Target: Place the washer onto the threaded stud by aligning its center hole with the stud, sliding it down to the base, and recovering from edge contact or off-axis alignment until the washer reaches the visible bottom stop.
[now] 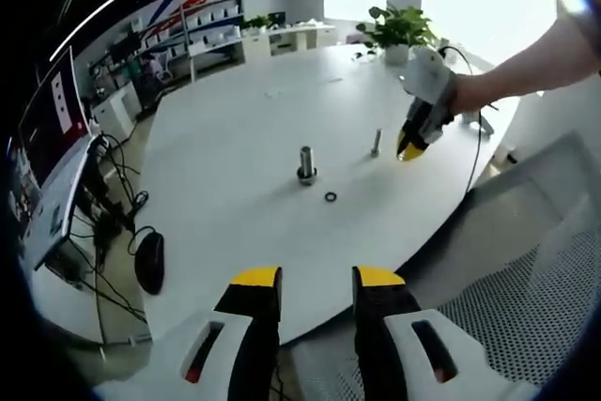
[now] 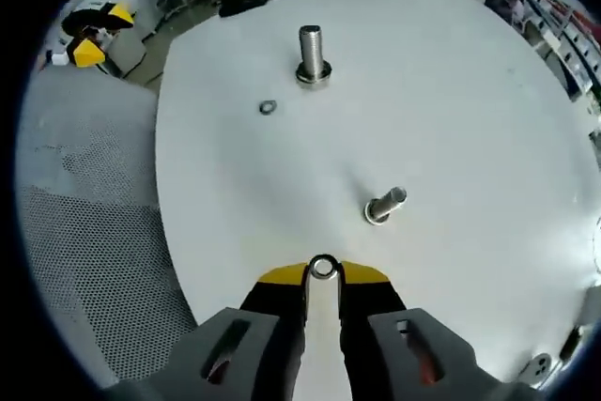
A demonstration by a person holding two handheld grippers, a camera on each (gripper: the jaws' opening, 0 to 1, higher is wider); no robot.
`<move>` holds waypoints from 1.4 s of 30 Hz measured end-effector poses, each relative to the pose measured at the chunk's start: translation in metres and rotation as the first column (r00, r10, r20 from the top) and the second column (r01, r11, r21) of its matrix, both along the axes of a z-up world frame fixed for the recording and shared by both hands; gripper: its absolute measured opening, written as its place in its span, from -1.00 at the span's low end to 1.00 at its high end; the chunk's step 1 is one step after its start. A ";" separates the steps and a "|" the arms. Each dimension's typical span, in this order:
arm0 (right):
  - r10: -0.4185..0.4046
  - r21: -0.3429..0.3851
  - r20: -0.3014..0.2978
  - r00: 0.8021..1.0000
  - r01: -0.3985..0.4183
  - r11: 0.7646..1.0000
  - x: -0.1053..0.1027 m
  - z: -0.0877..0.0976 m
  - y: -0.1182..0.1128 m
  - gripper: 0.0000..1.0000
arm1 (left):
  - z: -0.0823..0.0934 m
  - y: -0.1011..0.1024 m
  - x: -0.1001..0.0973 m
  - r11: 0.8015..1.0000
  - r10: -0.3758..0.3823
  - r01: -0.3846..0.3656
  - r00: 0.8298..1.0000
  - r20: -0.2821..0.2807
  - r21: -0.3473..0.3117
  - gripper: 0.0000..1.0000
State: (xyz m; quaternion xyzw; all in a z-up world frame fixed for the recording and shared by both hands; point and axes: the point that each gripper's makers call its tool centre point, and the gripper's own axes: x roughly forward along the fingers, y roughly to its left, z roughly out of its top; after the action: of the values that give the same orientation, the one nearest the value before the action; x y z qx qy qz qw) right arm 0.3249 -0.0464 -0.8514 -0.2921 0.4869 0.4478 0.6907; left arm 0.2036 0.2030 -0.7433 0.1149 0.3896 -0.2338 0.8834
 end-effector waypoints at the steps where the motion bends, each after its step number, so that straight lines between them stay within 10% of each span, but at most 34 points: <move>1: -0.003 0.004 0.004 1.000 0.003 1.000 0.002 0.002 -0.001 -0.73 | 0.000 0.000 0.000 1.000 0.001 -0.001 1.000 0.001 -0.001 -0.44; 23: 0.019 0.071 0.112 0.994 -0.027 0.997 0.034 0.048 0.019 -0.73 | -0.001 -0.001 -0.001 1.000 -0.007 0.007 1.000 -0.009 0.003 -0.44; 42: 0.076 0.018 0.129 0.989 -0.079 0.997 0.042 0.040 0.024 -0.73 | -0.002 -0.001 -0.002 1.000 -0.011 0.011 1.000 -0.015 0.011 -0.44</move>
State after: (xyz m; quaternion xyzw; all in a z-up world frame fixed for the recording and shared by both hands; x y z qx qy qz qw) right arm 0.3665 -0.0226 -0.8117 -0.3309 0.4249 0.4601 0.7059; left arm 0.2015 0.2020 -0.7454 0.1200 0.3967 -0.2374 0.8786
